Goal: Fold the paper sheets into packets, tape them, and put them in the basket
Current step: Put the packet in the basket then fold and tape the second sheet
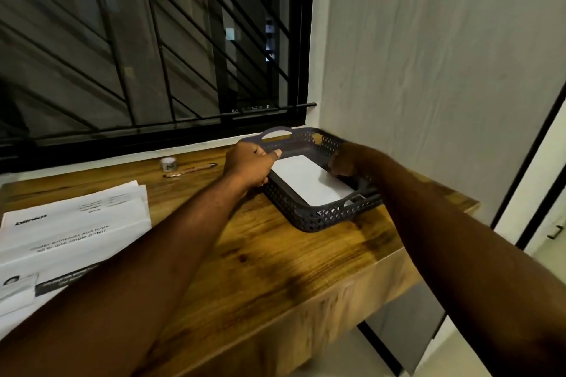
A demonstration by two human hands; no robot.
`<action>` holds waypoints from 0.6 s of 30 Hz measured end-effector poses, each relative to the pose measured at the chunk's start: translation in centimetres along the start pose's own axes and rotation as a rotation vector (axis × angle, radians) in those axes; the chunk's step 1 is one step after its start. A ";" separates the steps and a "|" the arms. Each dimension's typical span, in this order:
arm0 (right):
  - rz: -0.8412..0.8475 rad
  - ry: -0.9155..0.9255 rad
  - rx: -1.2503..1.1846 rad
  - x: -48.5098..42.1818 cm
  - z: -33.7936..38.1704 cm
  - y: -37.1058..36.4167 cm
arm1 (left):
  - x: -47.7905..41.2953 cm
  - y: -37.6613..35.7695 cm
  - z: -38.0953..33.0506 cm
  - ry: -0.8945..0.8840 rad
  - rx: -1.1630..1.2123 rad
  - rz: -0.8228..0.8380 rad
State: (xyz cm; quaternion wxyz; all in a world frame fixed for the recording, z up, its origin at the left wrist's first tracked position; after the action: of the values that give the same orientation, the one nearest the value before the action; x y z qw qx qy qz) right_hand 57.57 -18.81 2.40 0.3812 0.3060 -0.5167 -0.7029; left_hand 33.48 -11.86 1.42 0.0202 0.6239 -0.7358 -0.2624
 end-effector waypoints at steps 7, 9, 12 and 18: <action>-0.402 0.233 -0.155 0.7 5.7 3.0 | -0.9 0.8 0.7 -0.009 0.012 -0.010; -0.450 0.306 -0.215 1.2 8.5 3.7 | -1.5 2.1 0.9 -0.016 0.005 -0.038; -0.457 0.439 -0.323 2.0 13.2 3.8 | -2.7 5.3 1.2 -0.025 0.004 -0.076; -0.321 0.643 -0.371 3.8 23.1 -0.9 | -4.5 14.6 4.4 -0.066 -0.098 -0.200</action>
State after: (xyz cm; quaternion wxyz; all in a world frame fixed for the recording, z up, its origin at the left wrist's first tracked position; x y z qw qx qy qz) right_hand 36.37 -10.51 7.87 0.4577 0.5129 -0.1813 -0.7032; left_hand 19.66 -4.91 4.94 0.0002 0.6834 -0.6565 -0.3193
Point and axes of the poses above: each hand's wrist, its own x-axis away from the middle knuckle, its own y-axis out of the back of the hand, z = x × y, the point moved 2 cm from there along -x, towards the middle knuckle, and after that the axes turned 6 degrees about -z, right-handed, at the moved point
